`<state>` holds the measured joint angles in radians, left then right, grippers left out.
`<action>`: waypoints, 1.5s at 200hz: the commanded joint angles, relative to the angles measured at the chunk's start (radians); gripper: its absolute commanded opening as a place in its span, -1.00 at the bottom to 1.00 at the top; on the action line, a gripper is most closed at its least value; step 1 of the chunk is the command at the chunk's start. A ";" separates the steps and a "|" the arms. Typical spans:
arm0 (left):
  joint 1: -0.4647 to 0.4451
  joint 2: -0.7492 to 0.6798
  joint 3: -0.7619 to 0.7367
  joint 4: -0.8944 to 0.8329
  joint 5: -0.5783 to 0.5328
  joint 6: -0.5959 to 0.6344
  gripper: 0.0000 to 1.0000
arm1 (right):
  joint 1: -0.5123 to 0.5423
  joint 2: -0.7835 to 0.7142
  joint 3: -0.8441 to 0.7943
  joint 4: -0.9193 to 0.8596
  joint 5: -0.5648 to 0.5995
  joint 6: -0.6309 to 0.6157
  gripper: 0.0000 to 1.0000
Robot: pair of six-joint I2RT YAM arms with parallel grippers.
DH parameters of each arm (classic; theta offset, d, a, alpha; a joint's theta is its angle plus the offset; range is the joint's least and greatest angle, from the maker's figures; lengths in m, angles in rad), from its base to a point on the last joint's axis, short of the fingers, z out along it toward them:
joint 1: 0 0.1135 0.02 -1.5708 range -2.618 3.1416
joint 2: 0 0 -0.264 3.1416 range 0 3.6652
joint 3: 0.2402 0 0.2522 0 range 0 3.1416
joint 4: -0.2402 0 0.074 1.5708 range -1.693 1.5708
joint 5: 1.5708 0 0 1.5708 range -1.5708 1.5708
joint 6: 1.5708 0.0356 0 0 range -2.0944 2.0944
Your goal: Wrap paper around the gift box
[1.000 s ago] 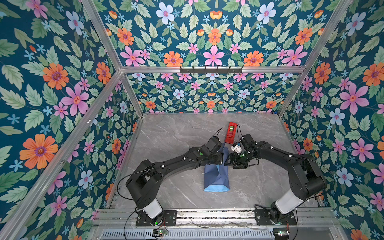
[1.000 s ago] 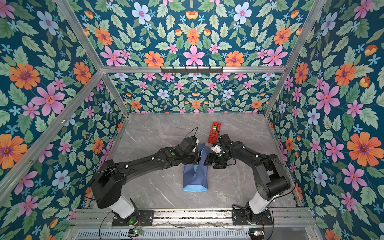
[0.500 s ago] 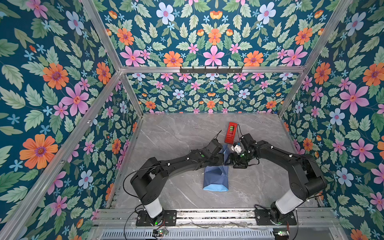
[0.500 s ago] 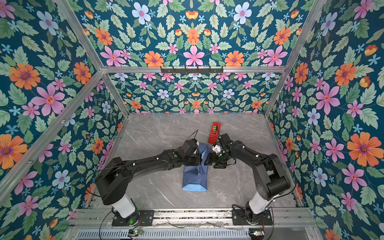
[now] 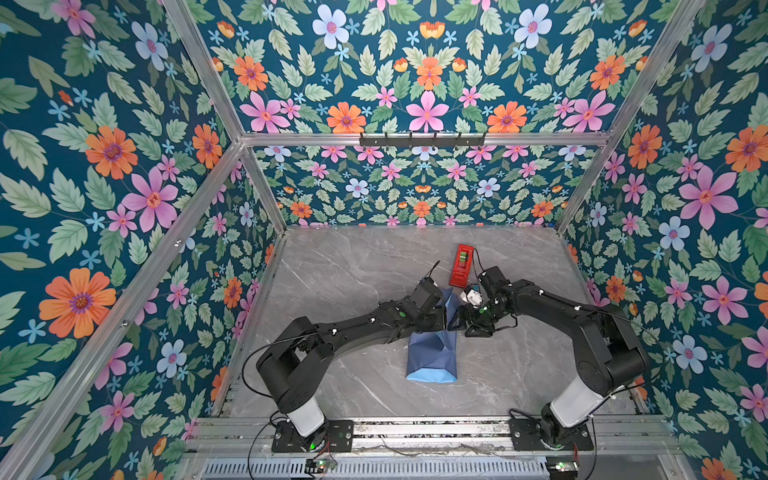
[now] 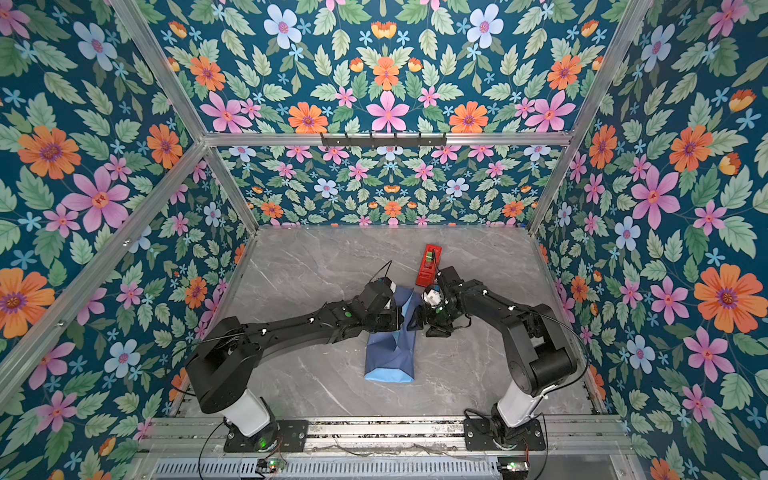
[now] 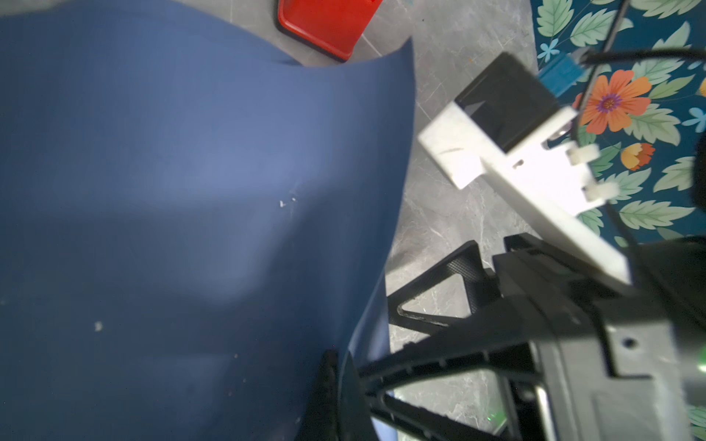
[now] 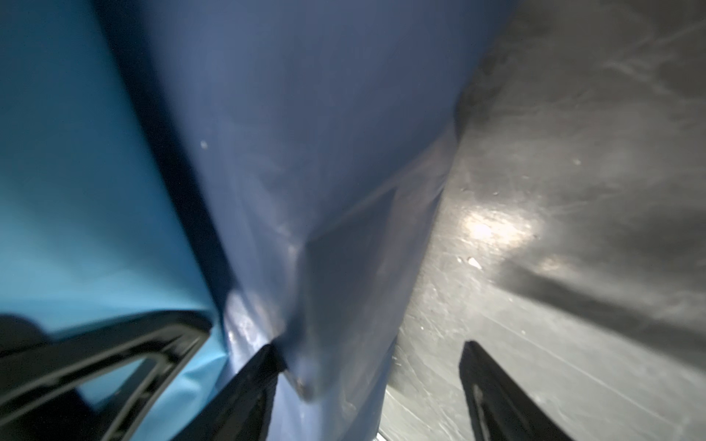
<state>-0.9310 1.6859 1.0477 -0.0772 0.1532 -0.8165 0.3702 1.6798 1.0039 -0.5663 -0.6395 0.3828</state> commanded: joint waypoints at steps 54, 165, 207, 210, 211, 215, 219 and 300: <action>-0.003 0.012 -0.059 0.181 0.053 -0.071 -1.00 | 0.003 0.014 -0.014 -0.048 0.136 0.005 0.50; -0.004 -0.047 -0.081 0.234 0.077 -0.102 -1.00 | 0.004 0.011 -0.012 -0.052 0.142 0.005 0.49; -0.006 -0.009 -0.087 0.273 0.110 -0.126 -1.00 | 0.004 0.014 -0.014 -0.053 0.144 0.005 0.49; -0.006 -0.007 -0.087 0.272 0.110 -0.127 -1.00 | 0.003 0.014 -0.013 -0.052 0.144 0.004 0.49; -0.006 -0.006 -0.087 0.272 0.110 -0.126 -1.00 | 0.003 0.014 -0.013 -0.052 0.144 0.005 0.49; -0.006 -0.004 -0.090 0.273 0.110 -0.128 -1.00 | 0.004 0.014 -0.013 -0.052 0.143 0.005 0.49; -0.006 -0.002 -0.091 0.274 0.110 -0.129 -1.00 | 0.003 0.015 -0.012 -0.053 0.143 0.005 0.49; -0.006 -0.021 -0.192 0.275 0.104 -0.147 -0.66 | 0.004 0.012 0.001 -0.066 0.145 0.001 0.49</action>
<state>-0.9310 1.6707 0.8856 0.2256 0.1791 -0.9485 0.3702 1.6814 1.0069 -0.5659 -0.6361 0.3862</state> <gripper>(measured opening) 0.134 0.746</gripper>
